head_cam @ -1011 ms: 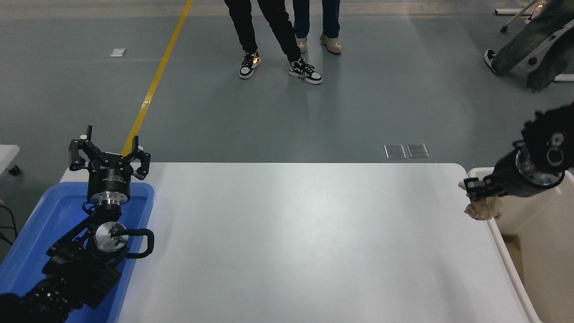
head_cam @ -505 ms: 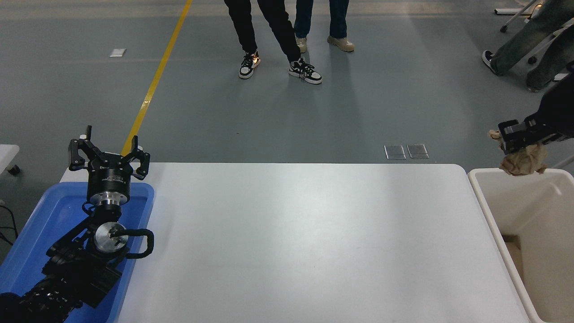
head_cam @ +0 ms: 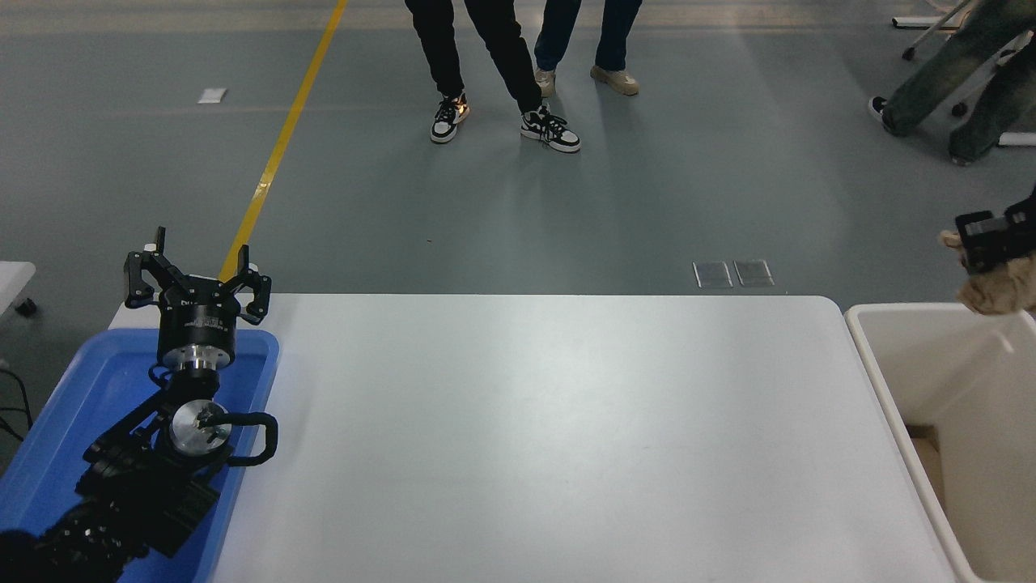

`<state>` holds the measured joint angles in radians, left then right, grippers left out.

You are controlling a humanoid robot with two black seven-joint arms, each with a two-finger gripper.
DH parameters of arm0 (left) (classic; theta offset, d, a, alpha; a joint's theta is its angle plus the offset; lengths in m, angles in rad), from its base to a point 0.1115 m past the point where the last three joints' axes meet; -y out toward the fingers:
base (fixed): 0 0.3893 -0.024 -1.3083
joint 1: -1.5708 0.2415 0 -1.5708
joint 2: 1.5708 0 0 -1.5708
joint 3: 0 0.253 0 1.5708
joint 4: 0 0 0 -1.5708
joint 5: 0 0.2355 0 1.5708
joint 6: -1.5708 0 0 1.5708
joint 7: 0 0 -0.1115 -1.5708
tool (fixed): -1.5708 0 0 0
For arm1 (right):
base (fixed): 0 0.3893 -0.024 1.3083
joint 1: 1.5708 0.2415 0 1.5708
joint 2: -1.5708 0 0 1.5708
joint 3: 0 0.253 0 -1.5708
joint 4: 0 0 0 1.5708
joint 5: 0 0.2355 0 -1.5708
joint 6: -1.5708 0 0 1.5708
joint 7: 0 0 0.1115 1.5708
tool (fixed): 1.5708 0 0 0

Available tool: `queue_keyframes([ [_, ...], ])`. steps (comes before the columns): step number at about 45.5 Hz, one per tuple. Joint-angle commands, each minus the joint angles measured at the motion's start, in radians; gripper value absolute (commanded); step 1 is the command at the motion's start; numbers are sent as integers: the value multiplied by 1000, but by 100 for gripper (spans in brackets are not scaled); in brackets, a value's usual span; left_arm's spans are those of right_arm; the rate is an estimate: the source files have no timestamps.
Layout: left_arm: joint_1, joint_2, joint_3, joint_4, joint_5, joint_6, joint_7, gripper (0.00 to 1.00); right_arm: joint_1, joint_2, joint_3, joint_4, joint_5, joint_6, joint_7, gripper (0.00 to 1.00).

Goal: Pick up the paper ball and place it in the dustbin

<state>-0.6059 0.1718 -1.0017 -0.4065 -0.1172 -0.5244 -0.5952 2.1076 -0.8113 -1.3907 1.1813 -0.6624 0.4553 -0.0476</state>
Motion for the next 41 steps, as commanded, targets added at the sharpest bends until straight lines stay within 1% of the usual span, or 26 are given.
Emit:
queue_keyframes([
  [1,0,0,0,0,-1,0,-2,99,-470,-144,226,-322,-36,-182,2,0],
  [8,-2,-1,0,0,-1,0,0,99,-872,-118,544,-495,-6,-264,-8,0],
  [13,-2,0,0,0,-1,0,0,99,-1107,-7,728,-636,78,-311,-12,0],
  [16,-2,0,0,0,-1,0,0,99,-1231,62,783,-748,157,-340,-15,0],
  [19,-2,0,0,0,-1,0,0,99,-1330,151,799,-859,239,-360,-29,0],
  [22,-2,0,0,0,-1,0,0,99,-1382,227,806,-930,305,-365,-55,0],
  [25,-2,0,0,0,-1,0,-2,99,-1402,264,811,-934,365,-371,-80,0],
  [28,-2,0,0,0,-1,0,0,99,-1408,294,817,-933,397,-392,-95,0],
  [32,-2,0,0,0,-1,0,0,99,-1422,325,831,-933,403,-417,-101,0],
  [40,-2,0,0,0,-1,0,0,99,-1422,325,852,-925,403,-420,-104,0],
  [41,-2,0,0,0,-1,0,-2,99,-1422,324,852,-924,403,-420,-103,1],
])
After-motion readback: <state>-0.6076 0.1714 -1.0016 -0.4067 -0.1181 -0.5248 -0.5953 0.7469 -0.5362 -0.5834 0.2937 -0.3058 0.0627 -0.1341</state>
